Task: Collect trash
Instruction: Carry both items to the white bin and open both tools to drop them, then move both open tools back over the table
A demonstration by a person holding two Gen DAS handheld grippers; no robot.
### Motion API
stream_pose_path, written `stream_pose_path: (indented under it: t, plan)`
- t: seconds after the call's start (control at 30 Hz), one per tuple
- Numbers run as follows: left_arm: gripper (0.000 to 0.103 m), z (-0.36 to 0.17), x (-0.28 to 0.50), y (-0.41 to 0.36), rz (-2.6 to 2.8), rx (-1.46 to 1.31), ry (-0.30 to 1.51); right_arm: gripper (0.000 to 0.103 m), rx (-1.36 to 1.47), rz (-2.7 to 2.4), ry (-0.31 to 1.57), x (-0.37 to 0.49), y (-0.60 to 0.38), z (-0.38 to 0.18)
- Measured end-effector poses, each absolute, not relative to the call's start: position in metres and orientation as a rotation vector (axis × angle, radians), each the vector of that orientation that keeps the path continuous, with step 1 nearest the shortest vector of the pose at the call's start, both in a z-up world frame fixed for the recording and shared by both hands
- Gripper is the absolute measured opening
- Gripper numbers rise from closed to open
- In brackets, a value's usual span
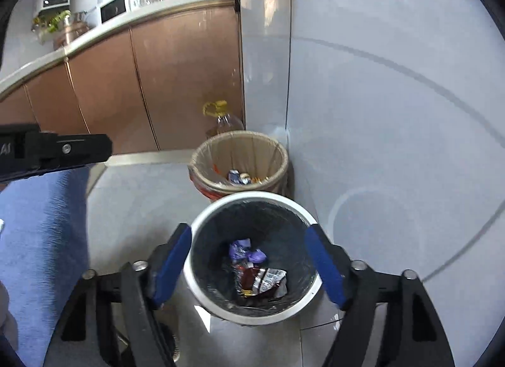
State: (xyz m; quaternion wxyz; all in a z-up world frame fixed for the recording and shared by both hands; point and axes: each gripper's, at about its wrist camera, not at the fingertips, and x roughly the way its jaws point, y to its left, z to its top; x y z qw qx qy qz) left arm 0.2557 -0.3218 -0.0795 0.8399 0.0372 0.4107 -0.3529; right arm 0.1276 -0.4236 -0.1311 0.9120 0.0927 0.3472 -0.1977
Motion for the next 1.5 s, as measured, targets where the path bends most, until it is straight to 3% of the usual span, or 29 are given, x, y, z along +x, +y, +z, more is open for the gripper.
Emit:
stream_pose_path:
  t: [0.27, 0.7, 0.83, 1.37, 1.5]
  plan:
    - [0.041, -0.035, 0.21, -0.254, -0.729, 0.069, 0.802, 0.103, 0.131, -0.367, 0.551, 0.09, -0.372, -0.059]
    - [0.042, 0.031, 0.145, -0.135, -0.634, 0.011, 0.65, 0.103, 0.1, -0.231, 0.29, 0.017, -0.298, 0.04]
    - [0.054, 0.048, 0.112, -0.1, -0.583, 0.031, 0.582, 0.103, 0.085, -0.186, 0.254, -0.004, -0.278, 0.057]
    - [0.054, 0.051, 0.046, 0.1, -0.294, -0.013, 0.51, 0.103, 0.026, 0.087, 0.251, -0.04, -0.197, 0.07]
    - [0.06, 0.047, 0.039, 0.138, -0.23, -0.025, 0.503, 0.103, 0.009, 0.139, 0.262, -0.039, -0.183, 0.069]
